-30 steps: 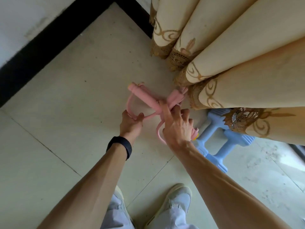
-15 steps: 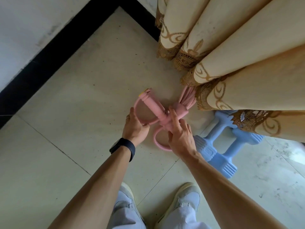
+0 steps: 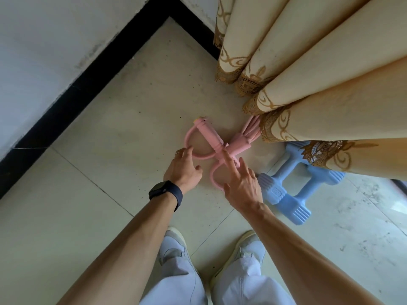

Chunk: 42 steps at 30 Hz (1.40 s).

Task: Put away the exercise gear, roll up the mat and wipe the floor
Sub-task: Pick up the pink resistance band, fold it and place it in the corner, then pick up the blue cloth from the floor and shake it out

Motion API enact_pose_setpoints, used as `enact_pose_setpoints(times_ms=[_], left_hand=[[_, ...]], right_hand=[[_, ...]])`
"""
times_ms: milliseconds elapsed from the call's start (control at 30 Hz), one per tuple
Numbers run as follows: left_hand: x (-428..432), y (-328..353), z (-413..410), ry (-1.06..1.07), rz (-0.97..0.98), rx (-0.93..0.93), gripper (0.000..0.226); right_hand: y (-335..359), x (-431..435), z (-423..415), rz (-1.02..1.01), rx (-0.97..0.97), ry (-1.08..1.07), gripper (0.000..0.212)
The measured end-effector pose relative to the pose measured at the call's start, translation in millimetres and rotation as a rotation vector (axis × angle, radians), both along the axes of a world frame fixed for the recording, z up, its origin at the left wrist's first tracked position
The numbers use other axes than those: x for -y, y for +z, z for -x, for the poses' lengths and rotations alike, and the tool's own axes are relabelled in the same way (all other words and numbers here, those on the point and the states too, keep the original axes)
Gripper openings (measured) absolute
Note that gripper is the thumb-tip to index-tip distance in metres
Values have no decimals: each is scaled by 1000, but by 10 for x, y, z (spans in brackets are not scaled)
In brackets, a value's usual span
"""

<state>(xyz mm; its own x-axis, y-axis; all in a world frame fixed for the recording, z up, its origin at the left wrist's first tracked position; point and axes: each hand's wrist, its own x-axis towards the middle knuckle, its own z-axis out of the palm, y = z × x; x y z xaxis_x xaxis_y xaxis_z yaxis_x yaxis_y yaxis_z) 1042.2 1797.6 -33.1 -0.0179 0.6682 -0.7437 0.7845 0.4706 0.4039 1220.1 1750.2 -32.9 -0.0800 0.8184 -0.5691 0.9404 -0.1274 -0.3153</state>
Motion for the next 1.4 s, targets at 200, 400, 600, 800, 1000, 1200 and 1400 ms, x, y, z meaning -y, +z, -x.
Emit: enact_pose_setpoints(times_ms=[200,400,600,800,1000,1200,1400], left_hand=[[101,762,100,-160,-36,-65,59],[407,2243,310,-266,-143,-147,53],[878,4184,675,-177,-249,-202,53],[1835,5791,1071,132,-400,-353,50],[3447,6841,1159,482,-396,-487,48],[5419,7753,1340,808,-409,-748,46],[7546,8145,1354,1149,-377,-898,53]], right_hand=[[789,5,89,73,-12,-50,61],[2534,118,231,-101,-73,18,28],[4564,221,467,-270,-148,185,34],[5998,554,827,-304,-296,390,41],[7044,1391,1277,-379,-435,689,42],[7847,2763,2044,-413,-563,1115,36],[8225,4541,2639,-411,-658,1443,36]])
